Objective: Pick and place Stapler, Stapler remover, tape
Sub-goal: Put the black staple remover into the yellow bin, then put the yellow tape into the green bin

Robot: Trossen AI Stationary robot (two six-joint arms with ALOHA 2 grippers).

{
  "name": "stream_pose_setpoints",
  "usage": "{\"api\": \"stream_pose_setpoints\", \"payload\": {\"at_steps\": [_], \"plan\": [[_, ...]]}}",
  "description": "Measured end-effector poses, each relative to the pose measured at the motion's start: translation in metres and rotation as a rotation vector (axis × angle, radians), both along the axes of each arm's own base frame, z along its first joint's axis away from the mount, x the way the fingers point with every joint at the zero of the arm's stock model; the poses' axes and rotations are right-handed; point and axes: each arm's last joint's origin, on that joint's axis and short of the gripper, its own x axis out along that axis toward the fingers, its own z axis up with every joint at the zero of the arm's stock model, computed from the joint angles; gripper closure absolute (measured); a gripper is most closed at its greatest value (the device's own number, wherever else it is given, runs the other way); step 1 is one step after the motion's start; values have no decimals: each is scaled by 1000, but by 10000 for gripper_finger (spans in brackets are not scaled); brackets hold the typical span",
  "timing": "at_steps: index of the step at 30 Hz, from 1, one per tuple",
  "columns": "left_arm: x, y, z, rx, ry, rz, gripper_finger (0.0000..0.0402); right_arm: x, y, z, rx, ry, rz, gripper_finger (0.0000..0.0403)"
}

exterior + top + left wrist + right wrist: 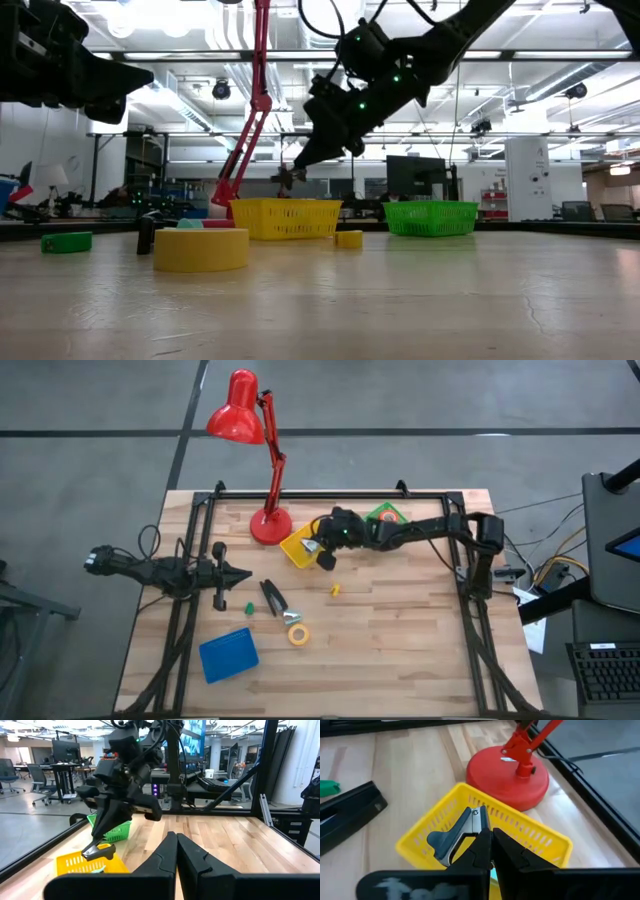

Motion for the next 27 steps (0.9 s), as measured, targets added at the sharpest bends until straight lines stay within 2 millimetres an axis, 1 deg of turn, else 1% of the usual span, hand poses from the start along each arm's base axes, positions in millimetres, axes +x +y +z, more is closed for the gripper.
{"api": "stream_pose_setpoints", "payload": {"at_steps": [4, 17, 20, 25, 27], "plan": [[0, 0, 0, 0, 0, 0, 394, -1, -6, -1, 25, -3, 11, 394], [0, 0, 0, 0, 0, 0, 394, -1, -8, -3, 21, 3, 3, 389], [0, 0, 0, 0, 0, 0, 394, -1, -8, -3, 20, 3, 3, 368], [0, 0, 0, 0, 0, 0, 394, -1, -7, -3, 22, 3, 10, 316], [0, 0, 0, 0, 0, 0, 394, -3, -3, -1, 54, 10, 59, 298]]}}
